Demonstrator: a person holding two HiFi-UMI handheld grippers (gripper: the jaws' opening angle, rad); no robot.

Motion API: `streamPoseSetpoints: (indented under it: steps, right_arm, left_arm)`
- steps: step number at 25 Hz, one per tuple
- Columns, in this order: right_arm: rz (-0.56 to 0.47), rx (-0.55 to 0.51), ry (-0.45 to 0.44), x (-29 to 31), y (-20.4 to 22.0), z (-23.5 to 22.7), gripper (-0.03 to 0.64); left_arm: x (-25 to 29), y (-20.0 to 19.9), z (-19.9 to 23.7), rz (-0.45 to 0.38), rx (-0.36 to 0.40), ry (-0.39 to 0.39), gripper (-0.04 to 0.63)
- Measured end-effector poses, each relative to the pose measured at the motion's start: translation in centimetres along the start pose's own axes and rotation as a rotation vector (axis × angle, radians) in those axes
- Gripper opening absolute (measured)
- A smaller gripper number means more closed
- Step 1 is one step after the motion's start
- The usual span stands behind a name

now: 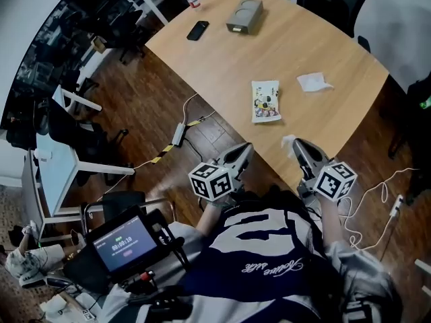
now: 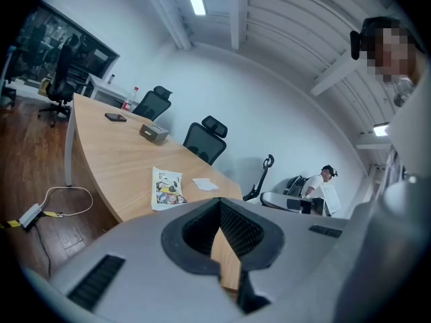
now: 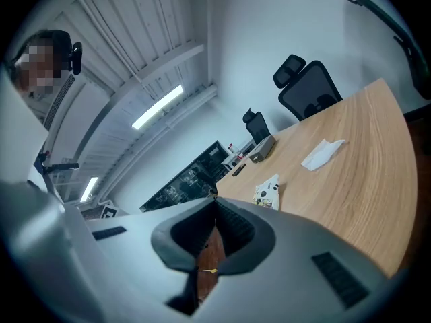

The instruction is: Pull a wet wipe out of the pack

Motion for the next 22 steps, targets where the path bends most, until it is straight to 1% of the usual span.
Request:
streamPoseSetpoints:
  steps: [5, 8, 12, 22]
  right_arm:
    - [-0.022, -0.012, 0.021, 0.8, 1.7, 0.4, 0.000]
    - [-0.025, -0.014, 0.037, 0.6, 2.8, 1.6, 0.000]
    - [-0.020, -0.029, 0.060, 0.4, 4.2, 2.8, 0.000]
    - [-0.025, -0.059, 0.112, -1.3, 5.5, 4.0, 0.000]
  left_arm:
    - [-1.8, 1.3, 1.1, 0.007, 0.006, 0.004, 0.002]
    - [-3.5, 2.0, 1.5, 0.015, 0.003, 0.004, 0.002]
    - [-5.2, 2.4, 1.7, -0.012, -0.013, 0.033, 0.002]
    - [-6.1, 4.4, 1.6, -0.002, -0.026, 0.071, 0.002]
Point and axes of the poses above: the fingertips, and each gripper's own axes: x forward along the fingers, z to its left, y out of its underside, the point moved 3 cm from there along -x, backward along the fingers, and after that the axes turned 7 degrees about -z, right-handed, at the moved point
